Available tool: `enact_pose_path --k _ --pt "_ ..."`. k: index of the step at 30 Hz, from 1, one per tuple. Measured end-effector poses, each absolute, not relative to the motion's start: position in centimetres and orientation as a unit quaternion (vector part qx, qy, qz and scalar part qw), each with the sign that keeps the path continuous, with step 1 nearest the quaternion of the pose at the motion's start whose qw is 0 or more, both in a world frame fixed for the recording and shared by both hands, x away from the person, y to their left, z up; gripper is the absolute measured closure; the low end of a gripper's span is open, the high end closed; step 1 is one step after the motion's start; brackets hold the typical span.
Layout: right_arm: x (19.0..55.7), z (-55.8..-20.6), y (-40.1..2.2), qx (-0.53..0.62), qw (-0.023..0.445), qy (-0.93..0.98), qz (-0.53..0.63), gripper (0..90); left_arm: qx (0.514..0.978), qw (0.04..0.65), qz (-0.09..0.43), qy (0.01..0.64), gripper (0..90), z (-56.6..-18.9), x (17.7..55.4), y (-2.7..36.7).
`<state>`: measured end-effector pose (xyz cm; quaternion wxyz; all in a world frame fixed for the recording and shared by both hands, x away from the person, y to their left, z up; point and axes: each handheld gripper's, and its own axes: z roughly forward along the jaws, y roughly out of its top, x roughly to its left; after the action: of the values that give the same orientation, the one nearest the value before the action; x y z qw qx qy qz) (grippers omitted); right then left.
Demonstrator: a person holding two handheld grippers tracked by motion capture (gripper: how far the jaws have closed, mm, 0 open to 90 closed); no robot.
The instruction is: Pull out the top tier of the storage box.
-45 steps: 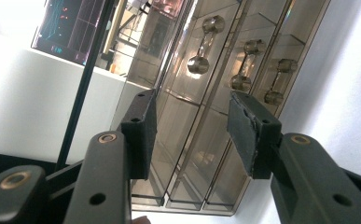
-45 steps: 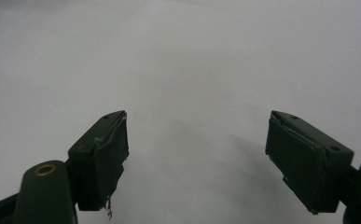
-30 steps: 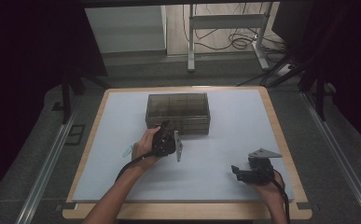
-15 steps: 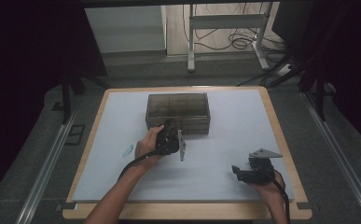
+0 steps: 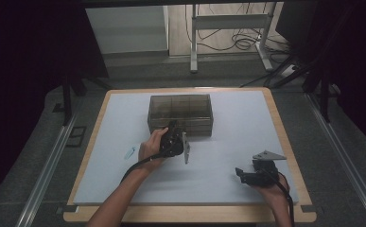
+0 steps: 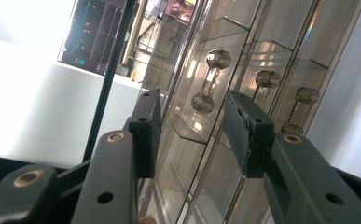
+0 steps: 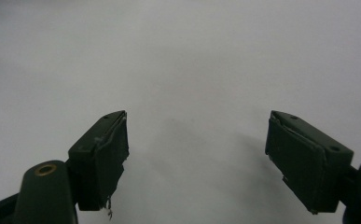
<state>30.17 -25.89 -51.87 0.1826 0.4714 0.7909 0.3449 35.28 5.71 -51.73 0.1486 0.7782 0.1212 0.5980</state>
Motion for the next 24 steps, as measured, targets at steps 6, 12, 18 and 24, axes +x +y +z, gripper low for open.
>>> enact_pose_path --k 6,12,18,24 --pt "30.18 -51.89 -25.84 0.47 0.182 0.792 0.344 20.6 0.775 0.146 0.605 0.113 63.8 -51.87 35.11 5.55" --pt "30.19 -51.93 -25.86 0.472 0.181 0.792 0.344 20.6 0.777 0.142 0.603 0.11 70.4 -52.07 35.23 5.51" --pt "30.18 -51.93 -25.85 0.472 0.181 0.792 0.344 20.6 0.777 0.138 0.604 0.109 72.8 -52.28 35.37 5.38" --pt "30.19 -51.93 -25.94 0.472 0.181 0.791 0.344 20.6 0.776 0.134 0.606 0.109 75.8 -52.47 35.57 5.38"
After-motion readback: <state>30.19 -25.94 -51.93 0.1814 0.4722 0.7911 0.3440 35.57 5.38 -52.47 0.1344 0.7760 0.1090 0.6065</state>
